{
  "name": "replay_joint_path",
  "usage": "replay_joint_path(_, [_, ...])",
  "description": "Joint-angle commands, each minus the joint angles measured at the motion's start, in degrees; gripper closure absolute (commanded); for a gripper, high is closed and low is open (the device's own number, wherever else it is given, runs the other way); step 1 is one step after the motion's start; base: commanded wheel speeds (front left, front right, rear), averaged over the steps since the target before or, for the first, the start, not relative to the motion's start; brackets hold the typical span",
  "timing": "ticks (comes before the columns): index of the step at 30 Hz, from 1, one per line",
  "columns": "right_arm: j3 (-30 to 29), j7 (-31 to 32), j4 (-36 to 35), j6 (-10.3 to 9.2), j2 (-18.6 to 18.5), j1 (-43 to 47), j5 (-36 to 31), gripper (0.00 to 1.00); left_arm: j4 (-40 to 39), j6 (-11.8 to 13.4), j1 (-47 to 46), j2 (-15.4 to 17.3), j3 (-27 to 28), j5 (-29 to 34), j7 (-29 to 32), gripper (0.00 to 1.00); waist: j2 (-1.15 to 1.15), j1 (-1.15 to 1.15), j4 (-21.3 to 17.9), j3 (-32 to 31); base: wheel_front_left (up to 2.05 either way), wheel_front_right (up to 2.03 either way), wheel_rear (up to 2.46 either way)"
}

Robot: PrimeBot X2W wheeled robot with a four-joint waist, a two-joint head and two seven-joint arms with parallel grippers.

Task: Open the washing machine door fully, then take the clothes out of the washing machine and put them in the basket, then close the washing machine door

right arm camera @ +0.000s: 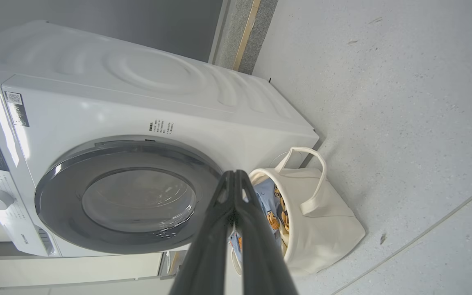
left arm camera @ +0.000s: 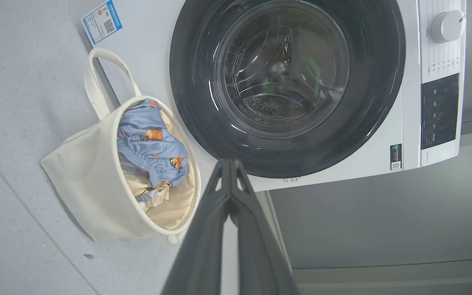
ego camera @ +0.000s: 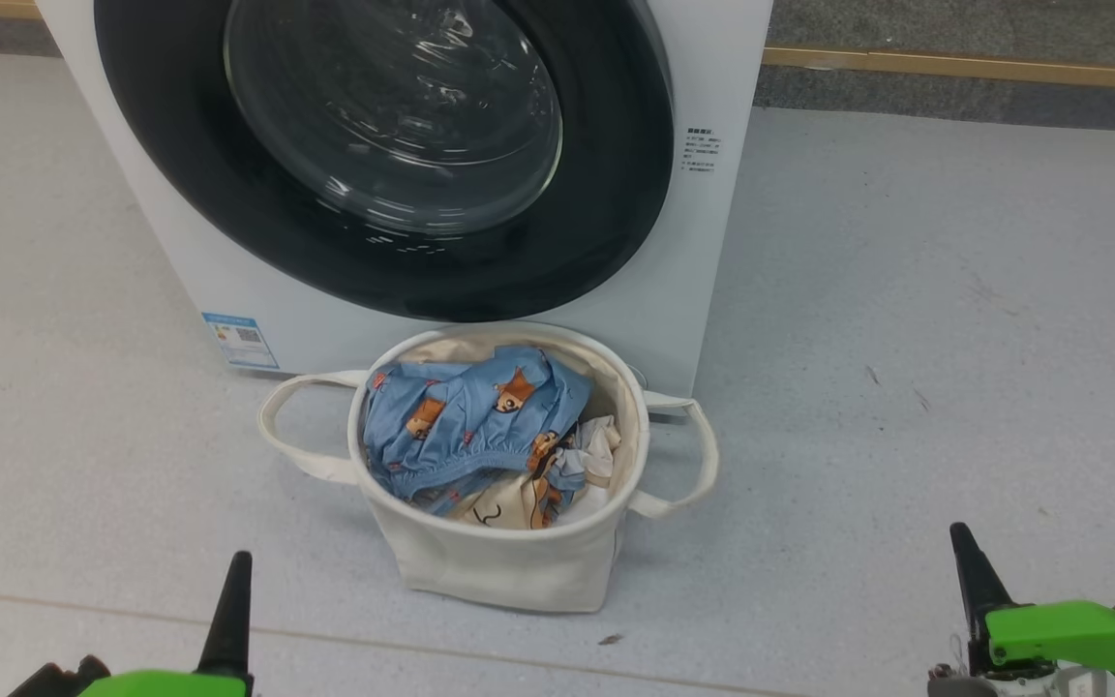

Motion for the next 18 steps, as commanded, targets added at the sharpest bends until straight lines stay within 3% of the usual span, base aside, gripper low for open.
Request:
replay_joint_path(1, [0.59, 0.39, -1.63, 0.0, -0.92, -3.1, 1.31, 1.0, -1.66, -0.31, -3.07, 0.22, 1.83, -1.43, 0.54, 1.0, 0.0, 0.0, 0.04, 0.0, 0.0, 0.0, 0.0])
replay_joint_path(18, [-0.78, 3.34, -1.07, 0.0, -0.87, -3.62, 11.75, 1.0, -1.31, -0.37, -4.02, 0.18, 3.27, -13.23, 3.37, 1.0, 0.0, 0.0, 0.85, 0.01, 0.0, 0.0, 0.0])
